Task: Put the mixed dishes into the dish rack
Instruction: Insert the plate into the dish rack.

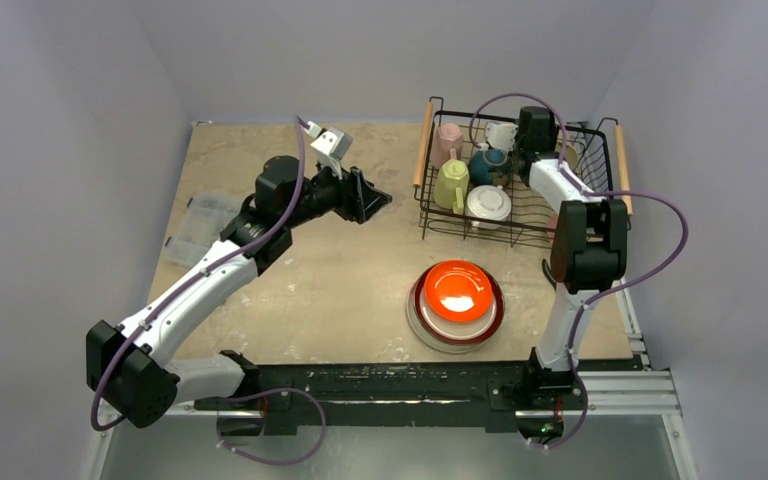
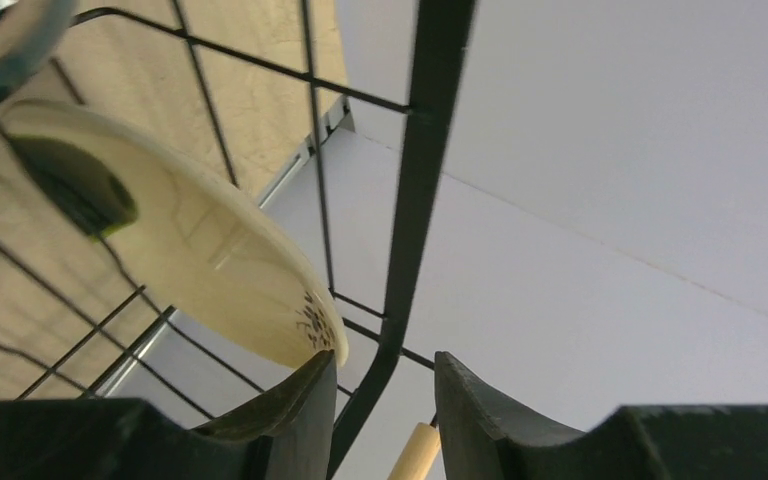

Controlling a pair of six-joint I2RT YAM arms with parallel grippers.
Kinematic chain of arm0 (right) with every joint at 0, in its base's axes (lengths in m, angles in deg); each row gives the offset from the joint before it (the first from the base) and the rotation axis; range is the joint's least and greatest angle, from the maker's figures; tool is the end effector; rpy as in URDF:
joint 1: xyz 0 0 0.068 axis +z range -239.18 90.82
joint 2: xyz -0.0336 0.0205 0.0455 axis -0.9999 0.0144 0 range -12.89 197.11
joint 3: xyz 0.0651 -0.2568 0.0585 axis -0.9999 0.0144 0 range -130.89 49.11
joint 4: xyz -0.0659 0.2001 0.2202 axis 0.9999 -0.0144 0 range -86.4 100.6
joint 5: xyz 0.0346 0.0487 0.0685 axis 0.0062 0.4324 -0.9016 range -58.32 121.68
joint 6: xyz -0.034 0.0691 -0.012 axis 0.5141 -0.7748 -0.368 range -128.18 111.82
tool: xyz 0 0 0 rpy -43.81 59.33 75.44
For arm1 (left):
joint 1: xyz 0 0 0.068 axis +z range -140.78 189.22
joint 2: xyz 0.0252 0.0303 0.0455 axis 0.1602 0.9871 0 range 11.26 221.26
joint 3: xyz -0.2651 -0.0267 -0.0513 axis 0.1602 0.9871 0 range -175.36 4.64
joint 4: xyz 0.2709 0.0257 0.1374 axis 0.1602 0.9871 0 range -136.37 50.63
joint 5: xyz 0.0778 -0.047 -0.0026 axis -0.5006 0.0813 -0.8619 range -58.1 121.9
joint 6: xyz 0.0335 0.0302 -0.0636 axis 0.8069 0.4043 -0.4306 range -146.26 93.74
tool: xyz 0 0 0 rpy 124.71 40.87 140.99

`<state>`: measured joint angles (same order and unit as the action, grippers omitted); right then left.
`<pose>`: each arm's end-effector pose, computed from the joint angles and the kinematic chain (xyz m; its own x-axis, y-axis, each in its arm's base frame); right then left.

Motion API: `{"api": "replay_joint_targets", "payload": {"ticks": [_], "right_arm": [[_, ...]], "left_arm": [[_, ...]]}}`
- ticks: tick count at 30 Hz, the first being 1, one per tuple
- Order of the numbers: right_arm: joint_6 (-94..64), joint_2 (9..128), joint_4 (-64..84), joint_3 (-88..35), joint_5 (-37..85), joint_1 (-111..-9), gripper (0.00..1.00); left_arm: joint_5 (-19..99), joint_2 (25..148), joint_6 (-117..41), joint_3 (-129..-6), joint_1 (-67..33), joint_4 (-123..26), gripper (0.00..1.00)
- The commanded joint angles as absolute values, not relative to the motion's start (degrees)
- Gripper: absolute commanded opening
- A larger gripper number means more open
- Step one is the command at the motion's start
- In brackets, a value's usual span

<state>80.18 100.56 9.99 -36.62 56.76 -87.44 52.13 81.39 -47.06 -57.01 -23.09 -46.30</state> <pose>0.5285 -0.0122 0.2084 -0.3589 -0.9167 0.1759 -0.4642 0.0118 -0.8857 0.2938 -0.2132 0.3565 -0.3982 -0.1423 -0.9062 0.6945 0.5987 -0.3992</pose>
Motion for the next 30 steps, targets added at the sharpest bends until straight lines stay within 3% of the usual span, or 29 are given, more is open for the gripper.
{"api": "replay_joint_targets", "payload": {"ticks": [1,25,30], "right_arm": [[74.8,102.5,15.5,-41.3,58.9,-87.6,0.41],[63.4,95.9,7.2,-41.1,58.2,-87.6,0.43],[51.8,93.7,-2.0,-42.4,58.4,-87.4,0.43]], "left_arm": [[53.1,79.9,-48.1,-58.8,-22.6,-49.5,0.56],[55.3,79.9,-50.4,-58.8,-21.3,-50.6,0.56],[56.3,79.8,-51.3,-58.8,-20.7,-51.3,0.56]]}}
